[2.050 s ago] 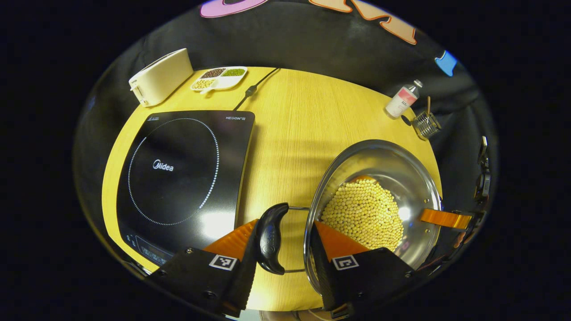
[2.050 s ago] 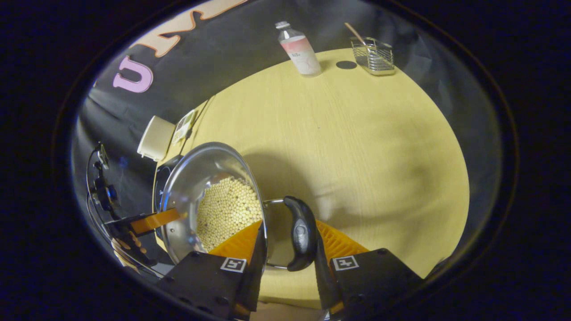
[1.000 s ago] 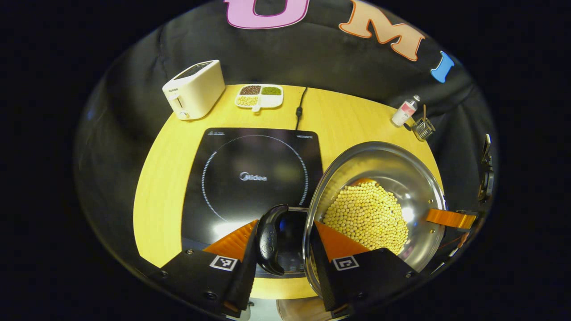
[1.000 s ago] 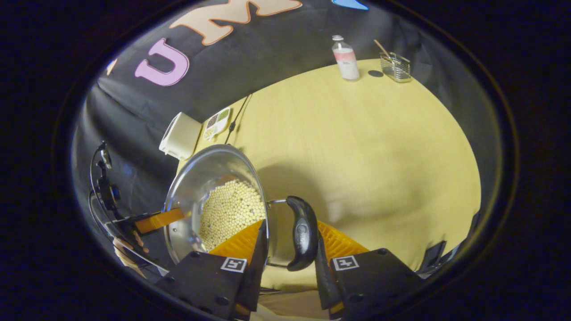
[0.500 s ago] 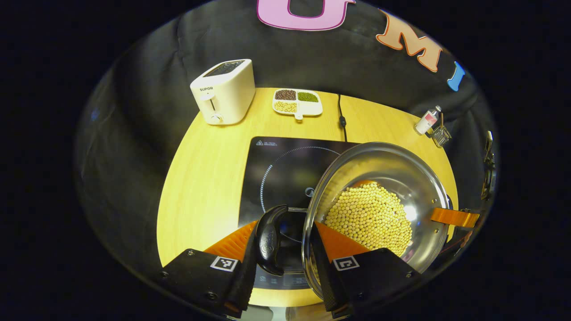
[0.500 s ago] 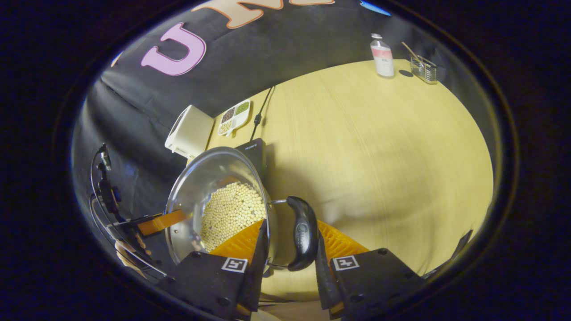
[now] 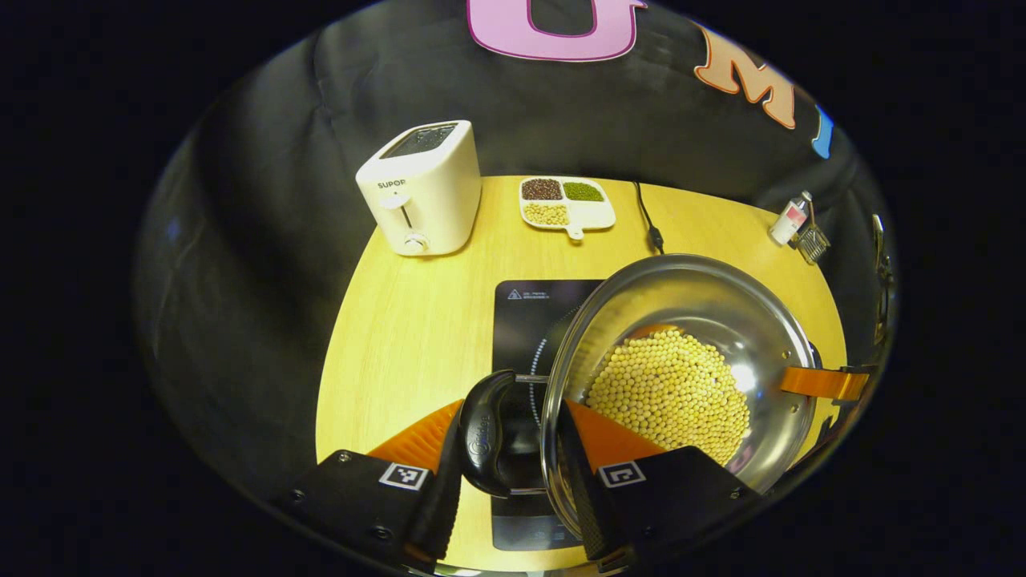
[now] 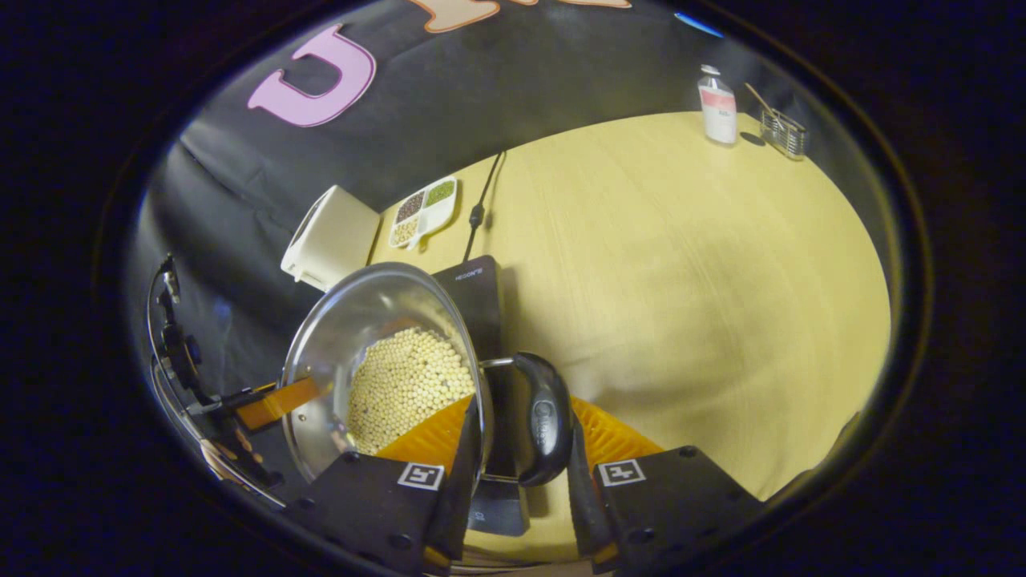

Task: First push the handle of the pot to place it horizontally, then grasp the pot with both hands and set it on the induction cooktop.

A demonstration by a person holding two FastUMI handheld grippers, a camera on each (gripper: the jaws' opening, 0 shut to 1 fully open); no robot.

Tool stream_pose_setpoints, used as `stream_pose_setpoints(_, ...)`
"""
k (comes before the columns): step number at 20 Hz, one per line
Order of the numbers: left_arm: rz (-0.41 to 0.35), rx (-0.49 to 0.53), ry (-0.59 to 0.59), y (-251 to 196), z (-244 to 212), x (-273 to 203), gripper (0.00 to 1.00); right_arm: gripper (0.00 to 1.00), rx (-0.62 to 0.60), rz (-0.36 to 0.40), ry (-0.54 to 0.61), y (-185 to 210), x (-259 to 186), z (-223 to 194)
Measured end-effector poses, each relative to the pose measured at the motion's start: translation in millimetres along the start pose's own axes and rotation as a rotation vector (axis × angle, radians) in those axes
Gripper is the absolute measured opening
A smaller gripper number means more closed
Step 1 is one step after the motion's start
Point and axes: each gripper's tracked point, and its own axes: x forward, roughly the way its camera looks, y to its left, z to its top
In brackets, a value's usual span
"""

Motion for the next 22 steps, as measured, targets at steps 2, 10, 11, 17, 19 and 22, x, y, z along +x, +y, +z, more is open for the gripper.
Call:
stream_pose_setpoints(2, 0.006, -0.001, 0.002, 9.3, -1.9, 4.8, 0.62, 0.48, -0.004, -0.003, -0.011, 5.8, 6.8, -2.1)
stream_pose_setpoints(10, 0.015, -0.006, -0.019, 23.9, 2.1, 21.3, 0.65, 0.55, 0.013, 0.000, -0.053, 16.4, 15.0, 0.4)
stream_pose_setpoints(11, 0.016, -0.009, -0.017, 24.5, 2.4, 23.6, 0.66, 0.55, 0.016, -0.003, -0.057, 16.2, 14.9, 1.8)
stream_pose_setpoints(17, 0.028, -0.016, -0.027, 26.0, 4.7, 25.3, 0.72, 0.57, 0.018, 0.038, -0.037, 22.0, 12.4, 0.8)
stream_pose_setpoints(19, 0.041, -0.025, -0.050, 28.6, 8.3, 22.8, 0.74, 0.59, 0.018, 0.071, -0.038, 30.4, 13.4, 1.4)
stream_pose_setpoints(22, 0.083, -0.026, -0.088, 39.4, 14.1, 20.4, 0.99, 0.93, -0.010, 0.058, -0.099, 24.3, 8.8, 9.3)
